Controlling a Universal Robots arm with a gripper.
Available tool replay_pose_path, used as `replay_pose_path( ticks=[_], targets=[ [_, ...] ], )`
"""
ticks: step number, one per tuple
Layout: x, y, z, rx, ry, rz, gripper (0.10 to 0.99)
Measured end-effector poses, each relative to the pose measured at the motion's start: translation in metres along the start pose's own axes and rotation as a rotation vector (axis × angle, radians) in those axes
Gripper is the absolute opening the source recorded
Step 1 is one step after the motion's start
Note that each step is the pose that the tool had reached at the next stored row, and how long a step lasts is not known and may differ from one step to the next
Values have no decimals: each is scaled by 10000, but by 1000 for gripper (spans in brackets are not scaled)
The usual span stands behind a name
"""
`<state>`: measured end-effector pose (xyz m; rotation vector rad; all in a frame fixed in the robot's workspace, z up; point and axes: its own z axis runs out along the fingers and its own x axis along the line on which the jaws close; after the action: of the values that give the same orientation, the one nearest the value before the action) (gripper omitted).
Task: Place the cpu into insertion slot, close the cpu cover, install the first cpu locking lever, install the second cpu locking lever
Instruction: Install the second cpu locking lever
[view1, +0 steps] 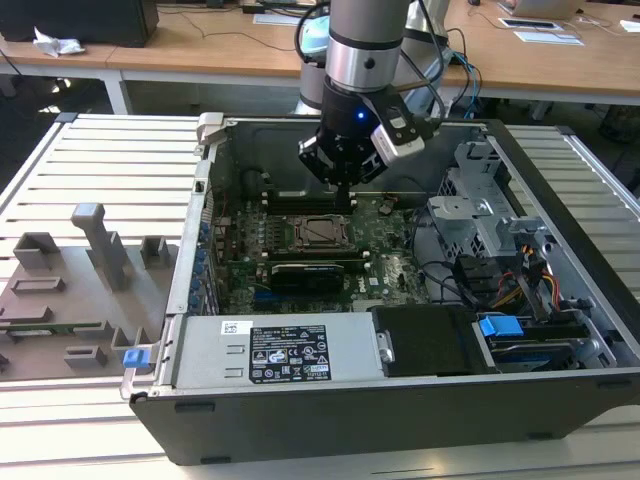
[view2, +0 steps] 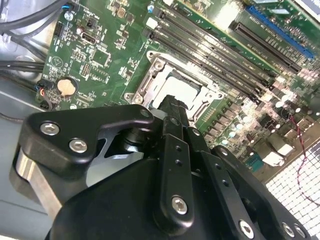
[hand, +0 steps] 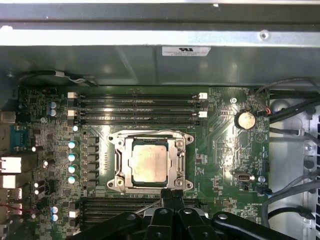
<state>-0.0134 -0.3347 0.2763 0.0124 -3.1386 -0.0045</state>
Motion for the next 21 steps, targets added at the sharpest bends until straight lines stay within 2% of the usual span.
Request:
replay_pose_path(
  ticks=[6, 15, 18, 21],
  targets=[
    [0, -76, 30, -1, 0, 0, 106],
    [1, -136, 79, 2, 1, -1, 106],
    [1, -155, 116, -12, 1, -1, 106],
    [2, -160, 201, -46, 0, 0, 106]
  ],
)
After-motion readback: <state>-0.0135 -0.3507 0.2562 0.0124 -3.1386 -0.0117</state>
